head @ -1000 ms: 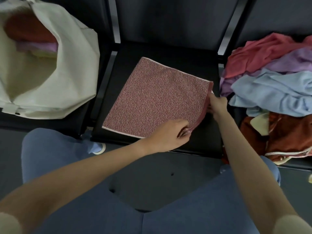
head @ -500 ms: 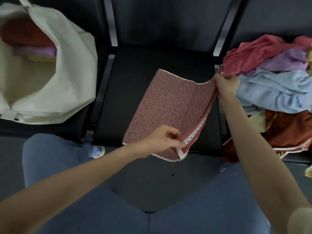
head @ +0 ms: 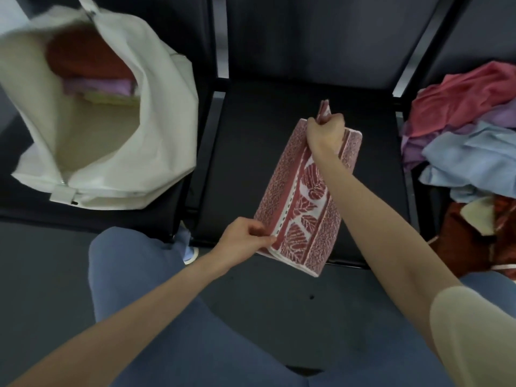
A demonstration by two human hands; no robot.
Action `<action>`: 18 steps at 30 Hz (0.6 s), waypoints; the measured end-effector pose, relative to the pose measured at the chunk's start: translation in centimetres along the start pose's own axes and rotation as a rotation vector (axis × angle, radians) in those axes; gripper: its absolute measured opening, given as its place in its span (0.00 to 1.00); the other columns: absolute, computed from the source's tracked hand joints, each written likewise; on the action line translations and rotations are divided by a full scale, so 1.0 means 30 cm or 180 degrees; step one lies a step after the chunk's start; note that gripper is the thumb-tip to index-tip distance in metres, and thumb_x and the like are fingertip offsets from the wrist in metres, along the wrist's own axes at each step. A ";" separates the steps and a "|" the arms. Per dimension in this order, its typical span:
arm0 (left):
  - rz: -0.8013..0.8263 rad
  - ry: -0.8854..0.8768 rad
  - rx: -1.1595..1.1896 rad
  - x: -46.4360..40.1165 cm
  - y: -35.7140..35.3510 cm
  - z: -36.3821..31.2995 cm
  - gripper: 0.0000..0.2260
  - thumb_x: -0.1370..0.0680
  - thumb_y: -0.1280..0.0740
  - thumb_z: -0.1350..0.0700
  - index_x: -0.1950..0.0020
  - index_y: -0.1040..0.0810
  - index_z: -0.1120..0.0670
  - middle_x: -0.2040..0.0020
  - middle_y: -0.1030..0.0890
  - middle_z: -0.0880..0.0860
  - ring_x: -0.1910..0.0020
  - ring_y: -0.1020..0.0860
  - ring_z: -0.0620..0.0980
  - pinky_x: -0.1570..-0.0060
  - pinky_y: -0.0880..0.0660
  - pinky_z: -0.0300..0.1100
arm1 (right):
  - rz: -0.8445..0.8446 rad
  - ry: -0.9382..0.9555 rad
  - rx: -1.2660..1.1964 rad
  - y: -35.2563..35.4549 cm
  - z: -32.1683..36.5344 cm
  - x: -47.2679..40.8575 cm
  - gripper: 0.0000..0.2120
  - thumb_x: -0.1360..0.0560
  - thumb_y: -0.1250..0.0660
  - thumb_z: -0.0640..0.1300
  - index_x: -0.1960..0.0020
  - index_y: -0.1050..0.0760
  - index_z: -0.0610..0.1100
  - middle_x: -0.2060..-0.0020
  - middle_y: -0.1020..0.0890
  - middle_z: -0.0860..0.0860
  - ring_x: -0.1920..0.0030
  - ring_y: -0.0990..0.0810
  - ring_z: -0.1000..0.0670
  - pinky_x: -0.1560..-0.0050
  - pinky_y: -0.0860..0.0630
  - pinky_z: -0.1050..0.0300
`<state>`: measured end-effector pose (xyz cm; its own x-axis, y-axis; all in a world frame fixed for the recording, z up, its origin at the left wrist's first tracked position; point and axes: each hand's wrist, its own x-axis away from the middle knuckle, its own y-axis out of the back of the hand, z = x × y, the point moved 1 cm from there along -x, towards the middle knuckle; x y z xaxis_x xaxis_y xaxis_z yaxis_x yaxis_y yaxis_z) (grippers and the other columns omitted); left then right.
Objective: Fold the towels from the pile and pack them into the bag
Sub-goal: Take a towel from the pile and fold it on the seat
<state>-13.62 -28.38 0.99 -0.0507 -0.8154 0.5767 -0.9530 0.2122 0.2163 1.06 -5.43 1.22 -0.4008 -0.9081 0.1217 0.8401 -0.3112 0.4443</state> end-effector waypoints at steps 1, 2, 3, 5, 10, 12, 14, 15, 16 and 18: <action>-0.0032 0.0018 -0.0134 -0.013 0.006 0.017 0.05 0.27 0.26 0.56 0.59 0.16 0.57 0.56 0.15 0.54 0.54 0.17 0.52 0.46 0.22 0.53 | 0.0051 -0.0050 0.0065 -0.031 -0.013 0.004 0.12 0.24 0.34 0.45 0.44 0.30 0.40 0.56 0.23 0.50 0.59 0.24 0.54 0.57 0.29 0.60; -0.0061 0.0033 -0.0297 -0.022 0.013 0.032 0.04 0.26 0.27 0.55 0.60 0.16 0.55 0.57 0.15 0.52 0.55 0.17 0.50 0.47 0.21 0.51 | 0.0078 -0.0087 0.0101 -0.062 -0.028 0.007 0.13 0.23 0.35 0.46 0.44 0.29 0.40 0.57 0.23 0.50 0.59 0.24 0.54 0.57 0.29 0.60; -0.0094 0.0048 -0.0495 -0.028 0.013 0.038 0.05 0.26 0.28 0.54 0.59 0.17 0.54 0.58 0.16 0.51 0.57 0.18 0.48 0.49 0.21 0.49 | 0.0095 -0.0138 0.0085 -0.081 -0.045 0.004 0.13 0.23 0.35 0.48 0.45 0.28 0.39 0.58 0.22 0.50 0.60 0.23 0.53 0.57 0.27 0.59; -0.0190 0.0062 -0.0891 -0.035 0.016 0.044 0.08 0.24 0.31 0.52 0.58 0.18 0.56 0.60 0.17 0.51 0.61 0.19 0.48 0.57 0.22 0.46 | 0.0166 -0.0263 0.0078 -0.108 -0.086 -0.009 0.16 0.24 0.34 0.52 0.49 0.25 0.38 0.61 0.19 0.49 0.63 0.20 0.52 0.57 0.22 0.56; -0.0083 0.0247 -0.1846 -0.033 0.041 0.047 0.15 0.24 0.34 0.45 0.59 0.20 0.56 0.63 0.18 0.51 0.64 0.20 0.49 0.67 0.26 0.43 | 0.0670 -0.0196 0.0110 -0.103 -0.112 0.014 0.13 0.24 0.32 0.51 0.53 0.30 0.42 0.65 0.17 0.45 0.67 0.16 0.49 0.62 0.18 0.55; -0.0216 0.0307 -0.2141 -0.023 0.047 0.035 0.19 0.25 0.34 0.39 0.64 0.23 0.54 0.69 0.22 0.48 0.70 0.24 0.45 0.73 0.31 0.39 | 0.0767 -0.0005 -0.0067 -0.038 -0.073 0.097 0.11 0.22 0.34 0.49 0.49 0.31 0.42 0.64 0.18 0.46 0.67 0.17 0.50 0.65 0.19 0.59; -0.0619 0.0253 -0.2296 -0.018 0.051 0.025 0.23 0.27 0.35 0.35 0.65 0.23 0.55 0.70 0.23 0.48 0.71 0.25 0.46 0.73 0.32 0.38 | 0.0843 0.0329 -0.0043 0.049 -0.086 0.176 0.09 0.22 0.35 0.46 0.47 0.31 0.42 0.61 0.19 0.48 0.65 0.18 0.52 0.65 0.20 0.62; -0.0835 0.0180 -0.2330 -0.019 0.052 0.023 0.23 0.27 0.35 0.35 0.62 0.21 0.55 0.68 0.22 0.48 0.69 0.23 0.47 0.71 0.30 0.40 | 0.0786 0.0500 0.0079 0.099 -0.105 0.217 0.08 0.22 0.34 0.44 0.47 0.30 0.42 0.61 0.20 0.50 0.64 0.19 0.53 0.64 0.21 0.63; -0.1027 0.0100 -0.2333 -0.022 0.052 0.020 0.22 0.27 0.35 0.35 0.59 0.21 0.55 0.66 0.21 0.48 0.67 0.22 0.47 0.69 0.27 0.41 | 0.0678 0.0622 0.0178 0.149 -0.128 0.258 0.07 0.22 0.34 0.43 0.48 0.30 0.42 0.60 0.22 0.52 0.63 0.20 0.54 0.63 0.23 0.66; -0.1270 -0.0036 -0.2289 -0.029 0.045 0.013 0.19 0.27 0.34 0.37 0.56 0.22 0.53 0.62 0.20 0.47 0.63 0.22 0.48 0.67 0.25 0.43 | 0.0408 0.0615 0.0231 0.246 -0.185 0.345 0.05 0.23 0.34 0.40 0.50 0.30 0.41 0.61 0.24 0.54 0.63 0.24 0.58 0.63 0.28 0.72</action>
<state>-14.97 -27.60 0.47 0.2447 -0.9071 0.3425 -0.4760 0.1953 0.8575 5.14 -18.68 0.85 -0.2094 -0.9778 0.0122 0.8483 -0.1754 0.4996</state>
